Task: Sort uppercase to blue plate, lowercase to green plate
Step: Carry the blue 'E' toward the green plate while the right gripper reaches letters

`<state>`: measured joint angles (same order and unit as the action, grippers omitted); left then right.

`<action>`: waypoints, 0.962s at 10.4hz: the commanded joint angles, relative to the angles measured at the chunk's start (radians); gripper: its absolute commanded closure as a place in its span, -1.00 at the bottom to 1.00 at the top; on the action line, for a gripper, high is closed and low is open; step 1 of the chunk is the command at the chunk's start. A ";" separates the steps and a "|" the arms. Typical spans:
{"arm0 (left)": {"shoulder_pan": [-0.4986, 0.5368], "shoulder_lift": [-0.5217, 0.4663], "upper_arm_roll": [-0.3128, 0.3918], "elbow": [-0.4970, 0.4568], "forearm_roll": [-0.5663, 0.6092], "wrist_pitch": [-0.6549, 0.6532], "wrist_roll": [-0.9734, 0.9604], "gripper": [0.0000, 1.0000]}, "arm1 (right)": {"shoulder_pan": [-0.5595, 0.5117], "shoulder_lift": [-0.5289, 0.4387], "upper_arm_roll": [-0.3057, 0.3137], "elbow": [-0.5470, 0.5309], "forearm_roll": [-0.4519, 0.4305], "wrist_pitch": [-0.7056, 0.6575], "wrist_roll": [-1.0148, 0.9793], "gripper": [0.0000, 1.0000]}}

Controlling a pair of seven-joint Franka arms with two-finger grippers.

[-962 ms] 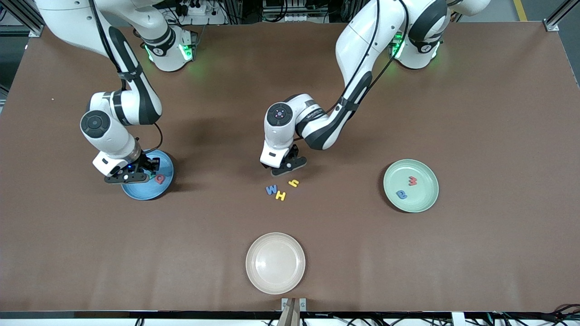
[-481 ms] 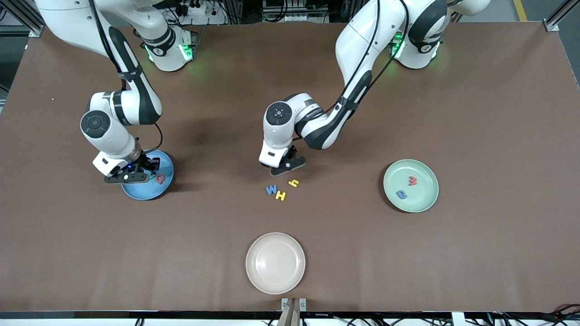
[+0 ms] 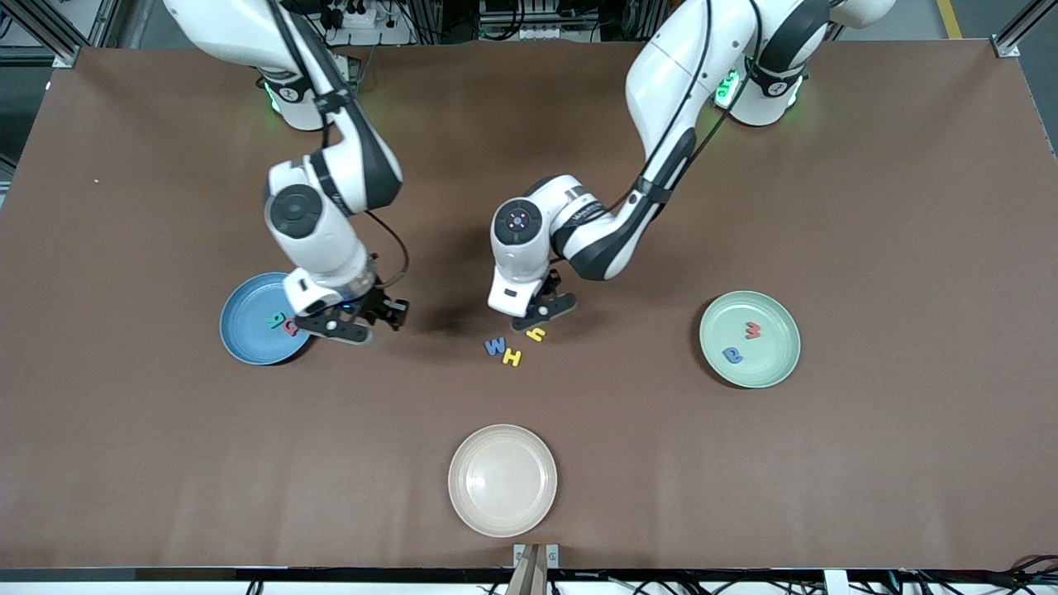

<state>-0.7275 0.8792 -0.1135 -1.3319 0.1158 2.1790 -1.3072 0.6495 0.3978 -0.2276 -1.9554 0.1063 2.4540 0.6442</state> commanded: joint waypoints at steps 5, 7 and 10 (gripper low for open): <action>0.187 -0.124 0.000 -0.026 -0.008 -0.217 0.146 1.00 | -0.027 0.041 -0.007 0.062 0.021 -0.056 -0.043 0.07; 0.249 -0.125 0.003 -0.032 -0.007 -0.270 0.218 1.00 | -0.025 0.041 -0.007 0.062 0.021 -0.058 -0.043 0.08; 0.339 -0.138 0.003 -0.032 -0.007 -0.314 0.304 1.00 | -0.021 0.041 -0.006 0.070 0.021 -0.056 -0.043 0.07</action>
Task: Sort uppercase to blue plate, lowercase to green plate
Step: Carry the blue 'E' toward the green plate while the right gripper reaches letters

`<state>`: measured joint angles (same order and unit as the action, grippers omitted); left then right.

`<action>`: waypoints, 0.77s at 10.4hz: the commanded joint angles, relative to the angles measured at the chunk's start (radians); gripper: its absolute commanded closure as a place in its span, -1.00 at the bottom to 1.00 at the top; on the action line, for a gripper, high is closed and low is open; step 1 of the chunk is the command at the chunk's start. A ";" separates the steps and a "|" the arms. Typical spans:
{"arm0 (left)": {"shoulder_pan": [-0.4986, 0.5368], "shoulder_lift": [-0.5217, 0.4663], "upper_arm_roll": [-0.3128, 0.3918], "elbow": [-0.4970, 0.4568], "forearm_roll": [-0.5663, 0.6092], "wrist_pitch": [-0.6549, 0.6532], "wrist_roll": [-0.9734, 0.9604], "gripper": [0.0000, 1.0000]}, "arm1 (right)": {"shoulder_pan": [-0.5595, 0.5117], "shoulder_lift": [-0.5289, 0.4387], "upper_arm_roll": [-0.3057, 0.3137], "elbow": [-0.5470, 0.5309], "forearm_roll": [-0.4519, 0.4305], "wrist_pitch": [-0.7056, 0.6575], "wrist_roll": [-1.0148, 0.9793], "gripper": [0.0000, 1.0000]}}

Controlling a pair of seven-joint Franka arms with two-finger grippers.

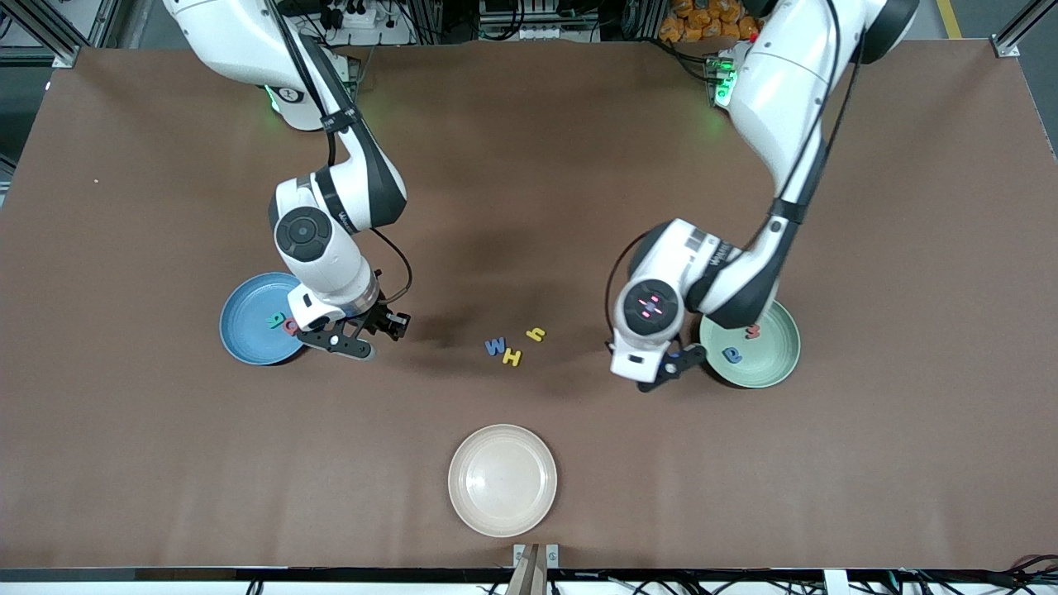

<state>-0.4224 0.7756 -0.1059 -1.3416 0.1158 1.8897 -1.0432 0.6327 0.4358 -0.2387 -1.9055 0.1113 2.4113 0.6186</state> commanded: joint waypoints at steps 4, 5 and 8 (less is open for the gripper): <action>0.128 -0.055 0.002 -0.022 -0.005 -0.037 0.124 1.00 | 0.004 0.006 0.007 0.045 0.016 -0.015 -0.069 -0.05; 0.155 -0.055 0.002 -0.022 0.010 -0.037 0.140 1.00 | 0.009 0.012 0.025 0.065 0.016 -0.015 -0.071 -0.11; 0.240 -0.067 0.000 -0.017 0.031 -0.037 0.175 1.00 | 0.012 0.092 0.080 0.193 0.013 -0.056 -0.115 -0.14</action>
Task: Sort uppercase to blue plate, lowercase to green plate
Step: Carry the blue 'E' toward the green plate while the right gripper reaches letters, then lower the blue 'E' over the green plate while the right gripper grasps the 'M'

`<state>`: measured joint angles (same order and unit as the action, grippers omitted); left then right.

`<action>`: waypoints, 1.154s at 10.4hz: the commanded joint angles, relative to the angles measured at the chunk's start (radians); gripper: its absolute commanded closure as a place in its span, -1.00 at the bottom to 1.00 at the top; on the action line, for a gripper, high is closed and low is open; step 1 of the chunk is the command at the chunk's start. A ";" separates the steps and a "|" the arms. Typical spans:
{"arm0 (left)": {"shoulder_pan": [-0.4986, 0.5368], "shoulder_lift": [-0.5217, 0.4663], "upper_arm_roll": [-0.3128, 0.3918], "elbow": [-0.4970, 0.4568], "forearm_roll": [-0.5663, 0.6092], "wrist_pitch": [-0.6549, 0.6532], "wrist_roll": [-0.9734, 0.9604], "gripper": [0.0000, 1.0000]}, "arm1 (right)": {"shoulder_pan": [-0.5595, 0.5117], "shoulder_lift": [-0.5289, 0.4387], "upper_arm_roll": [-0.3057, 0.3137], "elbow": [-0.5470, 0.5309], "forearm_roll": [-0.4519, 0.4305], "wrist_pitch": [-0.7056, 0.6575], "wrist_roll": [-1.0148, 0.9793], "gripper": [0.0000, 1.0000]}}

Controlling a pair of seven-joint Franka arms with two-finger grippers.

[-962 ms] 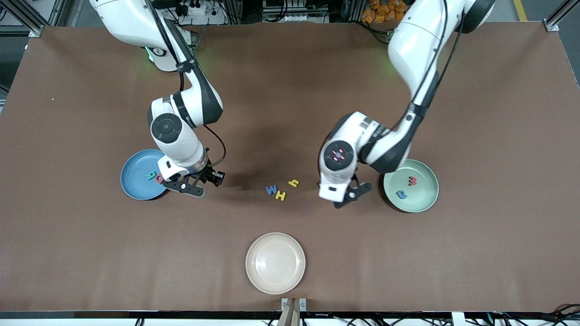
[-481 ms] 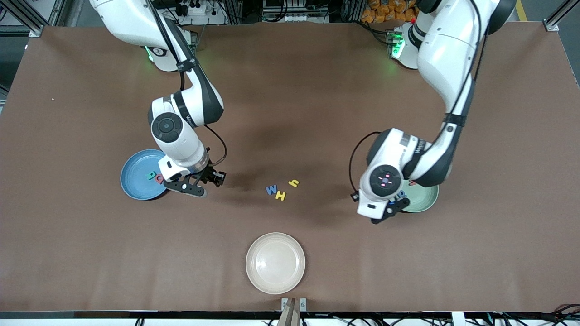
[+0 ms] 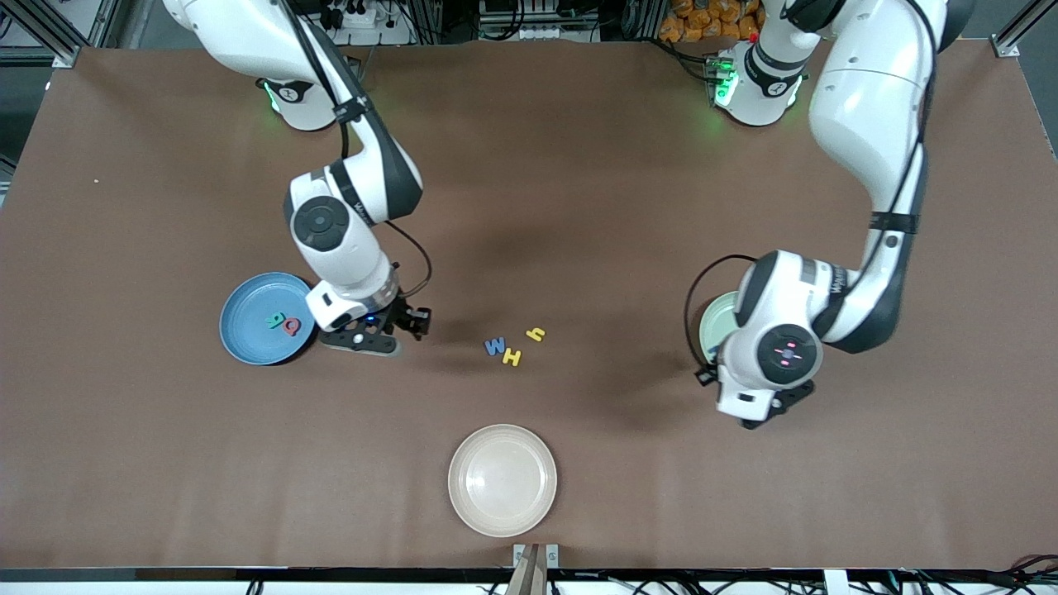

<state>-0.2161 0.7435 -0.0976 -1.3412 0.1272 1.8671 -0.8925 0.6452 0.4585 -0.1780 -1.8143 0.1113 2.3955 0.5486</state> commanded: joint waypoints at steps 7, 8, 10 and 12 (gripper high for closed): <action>0.110 -0.116 -0.017 -0.114 0.002 -0.014 0.047 1.00 | 0.043 0.224 0.029 0.259 0.010 -0.061 -0.125 -0.11; 0.113 -0.168 -0.017 -0.203 -0.004 0.057 0.044 1.00 | 0.056 0.233 0.029 0.266 0.013 -0.061 -0.118 -0.10; 0.112 -0.229 -0.017 -0.332 -0.024 0.173 0.040 1.00 | 0.077 0.258 0.029 0.292 0.011 -0.056 -0.040 -0.10; 0.109 -0.225 -0.017 -0.349 -0.024 0.178 0.040 1.00 | 0.091 0.287 0.029 0.317 0.011 -0.052 -0.018 -0.11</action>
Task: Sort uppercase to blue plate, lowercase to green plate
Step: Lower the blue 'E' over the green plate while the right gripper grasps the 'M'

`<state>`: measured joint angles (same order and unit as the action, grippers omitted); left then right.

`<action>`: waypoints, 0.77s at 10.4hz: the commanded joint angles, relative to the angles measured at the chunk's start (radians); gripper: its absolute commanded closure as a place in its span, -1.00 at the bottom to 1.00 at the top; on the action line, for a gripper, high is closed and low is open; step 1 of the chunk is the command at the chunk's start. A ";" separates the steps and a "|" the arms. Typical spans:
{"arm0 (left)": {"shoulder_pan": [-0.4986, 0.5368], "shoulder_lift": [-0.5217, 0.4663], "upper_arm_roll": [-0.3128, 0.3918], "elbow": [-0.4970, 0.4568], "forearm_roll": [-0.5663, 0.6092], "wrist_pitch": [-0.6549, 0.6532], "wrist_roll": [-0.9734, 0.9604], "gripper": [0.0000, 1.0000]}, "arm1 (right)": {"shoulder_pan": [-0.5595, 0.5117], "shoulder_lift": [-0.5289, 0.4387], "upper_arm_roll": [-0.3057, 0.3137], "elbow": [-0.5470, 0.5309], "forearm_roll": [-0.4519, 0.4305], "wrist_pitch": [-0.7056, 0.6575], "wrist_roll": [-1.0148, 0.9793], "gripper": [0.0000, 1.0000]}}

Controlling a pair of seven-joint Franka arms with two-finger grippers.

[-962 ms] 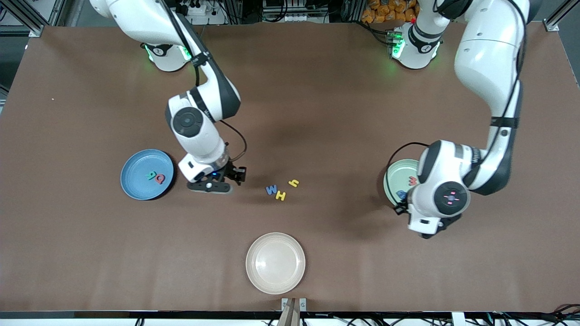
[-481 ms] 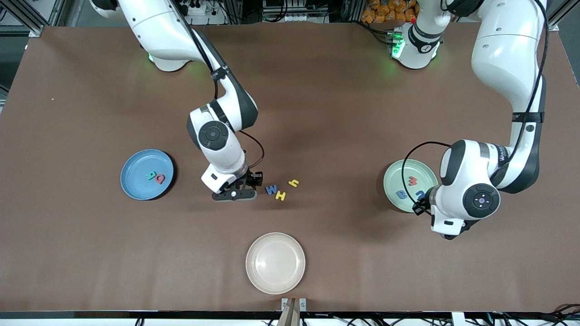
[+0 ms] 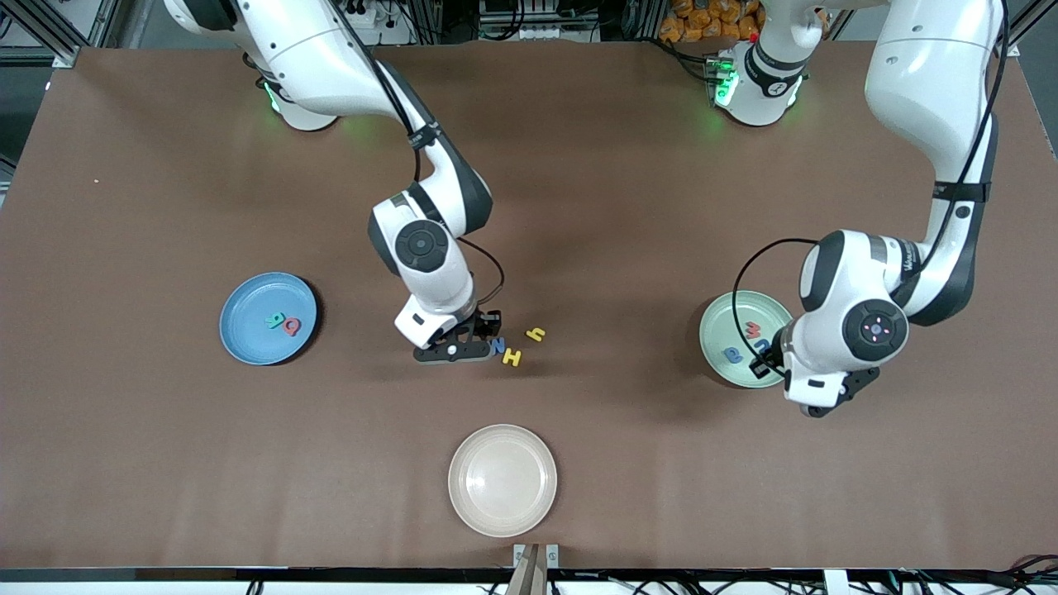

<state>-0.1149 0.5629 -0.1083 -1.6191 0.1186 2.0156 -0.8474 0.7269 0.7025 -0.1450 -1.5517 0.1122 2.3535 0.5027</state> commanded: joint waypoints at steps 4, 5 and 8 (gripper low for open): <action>-0.008 -0.015 -0.007 -0.081 -0.014 0.034 -0.007 1.00 | 0.045 0.113 -0.004 0.081 0.007 0.051 0.079 -0.13; -0.012 -0.012 -0.008 -0.081 -0.014 0.032 -0.007 1.00 | 0.052 0.130 -0.004 0.084 0.006 0.068 0.120 -0.13; -0.037 0.014 -0.008 -0.079 -0.014 0.035 -0.009 1.00 | 0.065 0.155 -0.005 0.094 -0.002 0.078 0.132 -0.13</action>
<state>-0.1419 0.5700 -0.1189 -1.6925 0.1184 2.0379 -0.8483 0.7832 0.8283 -0.1438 -1.4955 0.1119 2.4321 0.6127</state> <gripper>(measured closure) 0.722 0.432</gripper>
